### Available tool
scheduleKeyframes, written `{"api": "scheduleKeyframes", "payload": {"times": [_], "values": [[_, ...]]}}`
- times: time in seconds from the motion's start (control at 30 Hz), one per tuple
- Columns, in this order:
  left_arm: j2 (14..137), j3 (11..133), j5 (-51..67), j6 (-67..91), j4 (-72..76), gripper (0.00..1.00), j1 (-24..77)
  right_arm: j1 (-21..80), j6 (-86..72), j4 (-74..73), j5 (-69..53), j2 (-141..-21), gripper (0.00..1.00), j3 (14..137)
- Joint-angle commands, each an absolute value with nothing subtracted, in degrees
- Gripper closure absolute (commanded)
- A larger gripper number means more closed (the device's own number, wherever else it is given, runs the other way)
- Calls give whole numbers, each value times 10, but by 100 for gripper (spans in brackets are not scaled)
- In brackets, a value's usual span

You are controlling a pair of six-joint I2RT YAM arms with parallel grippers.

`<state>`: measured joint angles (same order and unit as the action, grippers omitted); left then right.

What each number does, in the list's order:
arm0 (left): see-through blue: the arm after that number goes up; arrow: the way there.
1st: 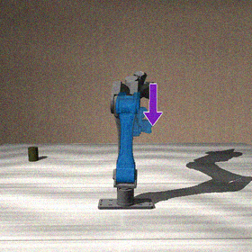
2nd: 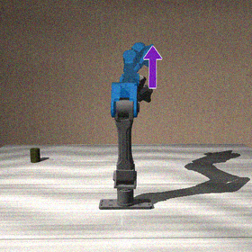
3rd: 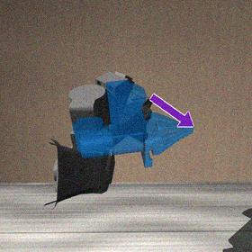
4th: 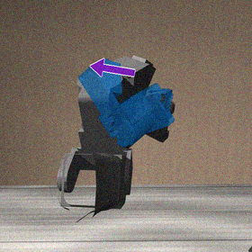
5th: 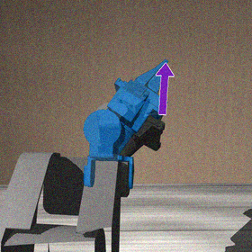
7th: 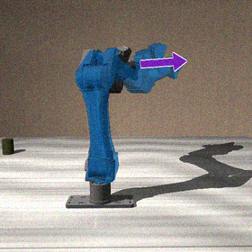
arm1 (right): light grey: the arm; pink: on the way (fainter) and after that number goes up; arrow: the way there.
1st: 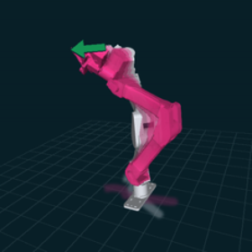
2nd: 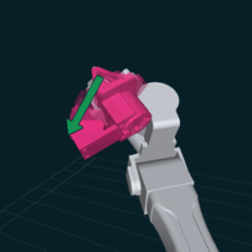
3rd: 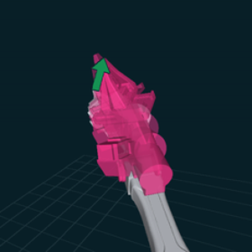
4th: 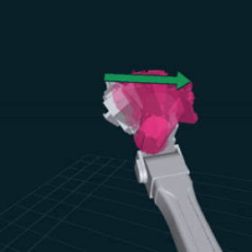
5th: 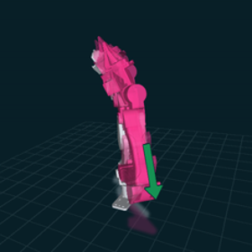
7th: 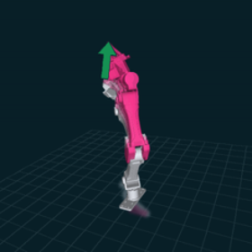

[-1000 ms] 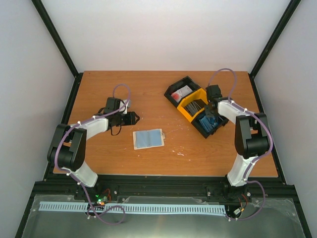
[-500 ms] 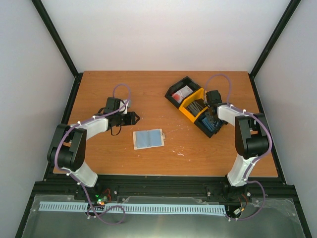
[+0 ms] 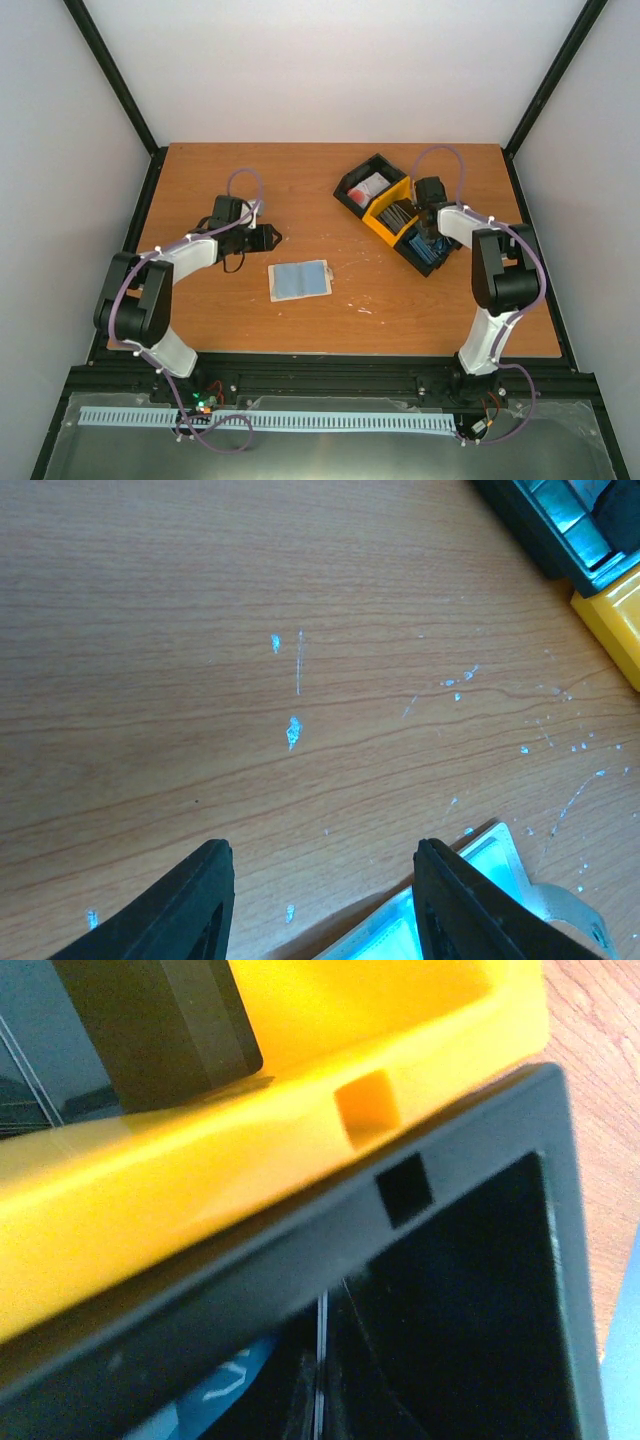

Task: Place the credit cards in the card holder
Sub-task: Pick up the credit card from the storage box.

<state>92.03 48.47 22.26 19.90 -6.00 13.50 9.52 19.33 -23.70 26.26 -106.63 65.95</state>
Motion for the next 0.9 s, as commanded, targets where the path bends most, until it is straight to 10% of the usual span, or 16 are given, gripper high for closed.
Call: {"api": "scheduleKeyframes", "payload": {"times": [0.0,0.37,0.87], "values": [[896,492,229,188,-53,50,132,93,155,-272,240,-1013,97,677],[853,488,332,214,-19,46,136,81,10,-357,93,-811,97,654],[869,592,495,330,94,17,233,-33,-364,-86,-589,-726,97,538]]}}
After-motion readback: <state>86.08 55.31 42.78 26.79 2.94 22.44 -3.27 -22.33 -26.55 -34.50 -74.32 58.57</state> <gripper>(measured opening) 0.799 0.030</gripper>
